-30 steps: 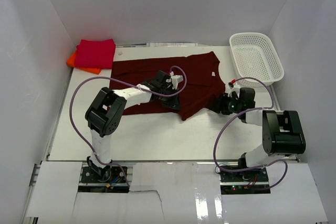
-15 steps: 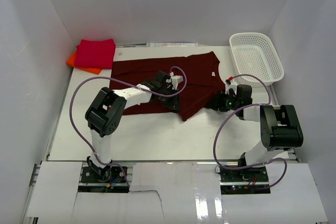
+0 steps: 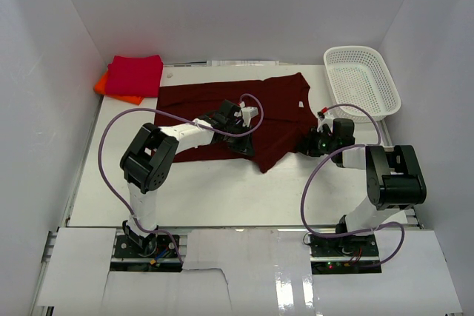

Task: Fold and stack the t-shirts
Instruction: Grap the side of the flattened tshirt closest away from the robot with both arms

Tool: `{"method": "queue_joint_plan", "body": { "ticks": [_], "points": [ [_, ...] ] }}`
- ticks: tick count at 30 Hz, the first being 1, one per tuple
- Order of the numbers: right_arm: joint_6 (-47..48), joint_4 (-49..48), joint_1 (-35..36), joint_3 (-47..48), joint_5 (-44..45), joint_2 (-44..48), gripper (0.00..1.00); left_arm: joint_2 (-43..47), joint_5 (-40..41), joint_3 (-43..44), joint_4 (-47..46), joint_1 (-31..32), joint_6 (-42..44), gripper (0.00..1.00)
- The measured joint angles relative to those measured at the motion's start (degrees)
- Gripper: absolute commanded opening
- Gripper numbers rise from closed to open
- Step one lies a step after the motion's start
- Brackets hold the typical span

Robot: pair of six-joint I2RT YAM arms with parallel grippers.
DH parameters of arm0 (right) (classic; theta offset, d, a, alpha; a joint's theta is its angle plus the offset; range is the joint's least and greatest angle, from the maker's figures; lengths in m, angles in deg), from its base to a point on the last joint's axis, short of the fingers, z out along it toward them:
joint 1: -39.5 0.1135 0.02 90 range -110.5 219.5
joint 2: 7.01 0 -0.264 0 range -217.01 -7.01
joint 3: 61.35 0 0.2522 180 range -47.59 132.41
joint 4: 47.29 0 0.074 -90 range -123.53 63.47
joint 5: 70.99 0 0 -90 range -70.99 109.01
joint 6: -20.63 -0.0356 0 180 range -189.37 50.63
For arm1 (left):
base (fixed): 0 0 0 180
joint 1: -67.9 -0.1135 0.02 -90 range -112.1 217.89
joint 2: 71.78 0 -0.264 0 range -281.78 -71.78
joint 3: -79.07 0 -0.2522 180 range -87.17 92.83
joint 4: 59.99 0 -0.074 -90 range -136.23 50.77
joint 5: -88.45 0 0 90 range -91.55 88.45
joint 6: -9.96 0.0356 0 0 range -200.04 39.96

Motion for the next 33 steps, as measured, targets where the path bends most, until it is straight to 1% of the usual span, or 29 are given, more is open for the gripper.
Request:
{"method": "queue_joint_plan", "body": {
  "ticks": [4, 7, 11, 13, 17, 20, 22, 24, 26, 27, 28, 30, 32, 33],
  "points": [
    [-0.8, 2.1, 0.3, 0.4, -0.5, 0.5, 0.08, 0.0, 0.2, 0.0, 0.1, 0.0, 0.0, 0.21],
    [-1.7, 6.3, 0.8, 0.3, -0.3, 4.1, 0.08, 0.0, 0.3, 0.0, 0.2, 0.0, 0.0, 0.21],
    [-3.8, 15.6, 1.8, 1.0, 0.3, 11.4, 0.08, 0.4, 0.6, 0.0, 0.2, 0.0, 0.0, 0.21],
    [-4.6, 20.9, 2.1, 1.9, 0.5, 13.5, 0.08, 0.8, 0.7, 0.0, 0.2, 0.0, 0.0, 0.21],
    [-6.1, 30.0, 2.2, 2.9, 0.4, 15.4, 0.08, 1.8, 0.9, 0.0, 0.3, 0.0, 0.0, 0.21],
    [-8.0, 36.0, 2.2, 3.2, -0.2, 15.9, 0.08, 2.5, 1.9, 0.0, 1.4, 0.0, 0.0, 0.17],
    [-9.2, 38.9, 2.2, 3.4, -1.3, 15.9, 0.08, 3.6, 3.0, -0.2, 2.4, -0.2, -0.2, 0.15],
    [-10.4, 40.4, 2.2, 3.4, -3.0, 15.9, 0.08, 6.4, 3.3, -2.4, 2.2, -0.9, -0.7, 0.14],
    [-11.3, 41.7, 2.2, 3.5, -4.6, 16.1, 0.08, 11.7, 2.6, -6.2, 2.4, -3.3, -1.9, 0.09],
    [-11.7, 42.3, 2.2, 3.6, -5.3, 16.3, 0.08, 15.3, 1.7, -8.5, 2.3, -5.7, -2.6, 0.07],
    [-11.9, 42.9, 2.2, 3.8, -5.9, 16.5, 0.08, 19.1, 1.3, -10.5, 2.3, -8.8, -3.3, 0.05],
    [-12.0, 44.5, 2.2, 4.5, -6.4, 17.0, 0.08, 25.9, 1.3, -13.5, 2.4, -15.6, -4.1, 0.03],
    [-12.0, 46.1, 2.2, 5.2, -6.5, 17.6, 0.08, 32.6, 5.3, -16.1, 2.8, -22.6, -4.7, 0.03],
    [-11.8, 46.7, 2.2, 5.3, -6.5, 18.0, 0.08, 35.6, 8.3, -17.2, 3.4, -24.8, -5.0, 0.02]
  ]
}}
